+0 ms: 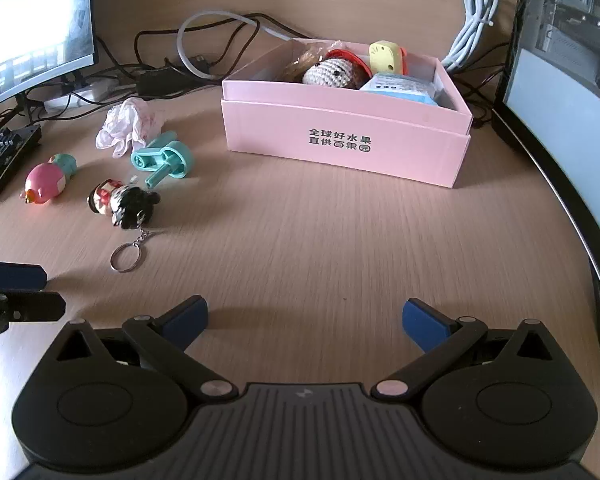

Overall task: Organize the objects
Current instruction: 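Reach for and grasp the red-and-white figure keychain with the left gripper, then lift the figure keychain off the desk with the left gripper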

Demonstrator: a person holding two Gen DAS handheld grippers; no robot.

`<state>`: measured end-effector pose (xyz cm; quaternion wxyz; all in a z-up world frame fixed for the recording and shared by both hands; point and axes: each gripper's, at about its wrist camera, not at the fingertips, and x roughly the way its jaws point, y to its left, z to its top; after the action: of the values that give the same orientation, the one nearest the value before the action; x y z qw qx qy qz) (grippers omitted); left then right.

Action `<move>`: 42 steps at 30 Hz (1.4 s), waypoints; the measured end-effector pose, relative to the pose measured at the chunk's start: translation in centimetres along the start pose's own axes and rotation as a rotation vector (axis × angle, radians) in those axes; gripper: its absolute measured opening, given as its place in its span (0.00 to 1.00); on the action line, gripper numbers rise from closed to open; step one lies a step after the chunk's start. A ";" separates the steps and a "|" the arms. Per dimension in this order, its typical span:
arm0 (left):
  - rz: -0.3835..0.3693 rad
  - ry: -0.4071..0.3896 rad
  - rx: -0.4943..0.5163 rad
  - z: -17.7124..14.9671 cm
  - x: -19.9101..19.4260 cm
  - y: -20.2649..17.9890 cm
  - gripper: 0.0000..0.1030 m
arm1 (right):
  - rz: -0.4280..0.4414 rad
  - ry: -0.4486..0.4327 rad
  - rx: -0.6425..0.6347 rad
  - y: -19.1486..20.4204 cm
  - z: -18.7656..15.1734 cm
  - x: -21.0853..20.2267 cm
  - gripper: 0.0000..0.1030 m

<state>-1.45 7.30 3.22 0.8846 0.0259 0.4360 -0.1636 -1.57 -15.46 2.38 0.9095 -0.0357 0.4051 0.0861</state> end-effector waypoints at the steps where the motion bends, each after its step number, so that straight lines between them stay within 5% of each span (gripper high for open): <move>1: 0.002 0.000 0.002 0.0 0.1 -0.2 0.42 | 0.001 -0.002 0.000 0.0 0.0 0.0 1.00; 11: -0.050 0.005 0.018 0.7 0.9 -1.9 0.42 | 0.008 -0.033 -0.002 -0.1 -0.6 -0.2 1.00; 17: 0.013 0.054 0.170 1.3 1.4 -4.1 0.45 | 0.051 -0.035 -0.049 -0.6 -0.8 -0.6 1.00; 20: 0.006 0.080 0.144 2.0 1.8 -4.3 0.51 | 0.070 -0.051 -0.069 -0.8 -1.2 -0.8 1.00; 22: -0.010 0.073 0.062 2.4 1.8 -3.7 0.50 | 0.071 -0.067 -0.069 -0.8 -1.4 -0.8 1.00; 25: -0.093 0.053 -0.212 3.1 1.2 -0.9 0.49 | 0.071 -0.072 -0.068 -0.8 -1.4 -0.9 1.00; 29: -0.031 -0.049 -0.455 4.8 -0.1 2.2 0.48 | 0.070 -0.078 -0.064 -0.7 -1.5 -0.9 1.00; 32: -0.001 -0.039 -0.584 6.2 0.9 3.6 0.48 | 0.070 -0.079 -0.064 -0.6 -1.5 -0.9 1.00; 36: 0.043 0.011 -0.644 7.5 2.9 3.4 0.48 | 0.070 -0.079 -0.064 -0.5 -1.5 -0.8 1.00; 42: 0.130 0.013 -0.558 8.8 5.5 2.0 0.48 | 0.069 -0.080 -0.064 -0.4 -1.5 -0.8 1.00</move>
<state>8.97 6.05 4.14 0.8633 -0.1894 0.4673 0.0201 -3.13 -16.15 1.93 0.9198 -0.0475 0.3664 0.1318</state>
